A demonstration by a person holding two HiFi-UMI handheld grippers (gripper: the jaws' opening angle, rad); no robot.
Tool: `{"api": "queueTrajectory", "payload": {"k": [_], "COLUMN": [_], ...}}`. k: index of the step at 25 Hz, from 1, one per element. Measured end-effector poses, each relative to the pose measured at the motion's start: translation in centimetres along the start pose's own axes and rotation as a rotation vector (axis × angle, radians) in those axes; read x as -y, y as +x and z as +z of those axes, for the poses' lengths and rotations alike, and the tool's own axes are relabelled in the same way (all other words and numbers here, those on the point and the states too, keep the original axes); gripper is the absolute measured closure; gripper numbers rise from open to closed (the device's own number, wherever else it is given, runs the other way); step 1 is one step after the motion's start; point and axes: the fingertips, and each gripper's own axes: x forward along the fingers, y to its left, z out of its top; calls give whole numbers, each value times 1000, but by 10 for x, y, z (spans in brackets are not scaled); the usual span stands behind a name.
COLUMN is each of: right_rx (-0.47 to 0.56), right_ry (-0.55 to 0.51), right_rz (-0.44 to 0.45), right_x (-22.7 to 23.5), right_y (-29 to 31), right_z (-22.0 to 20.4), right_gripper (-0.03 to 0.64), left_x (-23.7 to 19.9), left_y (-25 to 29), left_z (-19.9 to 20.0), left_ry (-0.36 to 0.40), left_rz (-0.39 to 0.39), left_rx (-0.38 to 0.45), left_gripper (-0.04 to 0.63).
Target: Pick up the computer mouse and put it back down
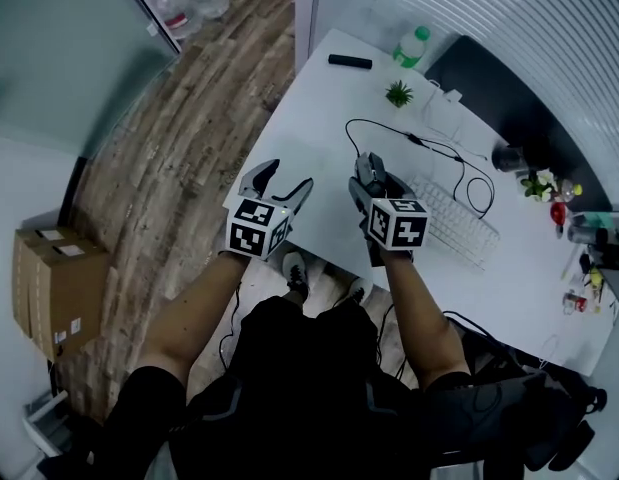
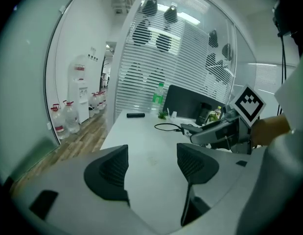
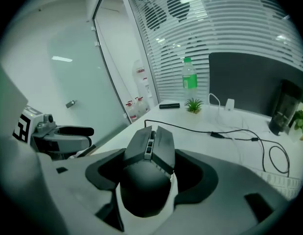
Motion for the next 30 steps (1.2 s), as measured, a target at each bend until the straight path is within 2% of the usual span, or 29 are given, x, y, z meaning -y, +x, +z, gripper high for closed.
{"api": "queueTrajectory", "payload": {"k": [15, 26, 30], "right_rx": [-123, -136, -137], "right_ry": [-32, -95, -130], "right_rz": [-67, -125, -131], "right_x": [12, 14, 12], "right_y": [65, 73, 73], "right_z": [-63, -69, -70], "right_gripper": [319, 314, 308], "left_x": [-5, -4, 0], "left_y": [33, 42, 38], "left_z": [-68, -82, -78], "left_ry": [-12, -21, -49], "left_rz": [-14, -19, -9], "left_rx": [-125, -156, -142], "left_gripper": [270, 270, 270]}}
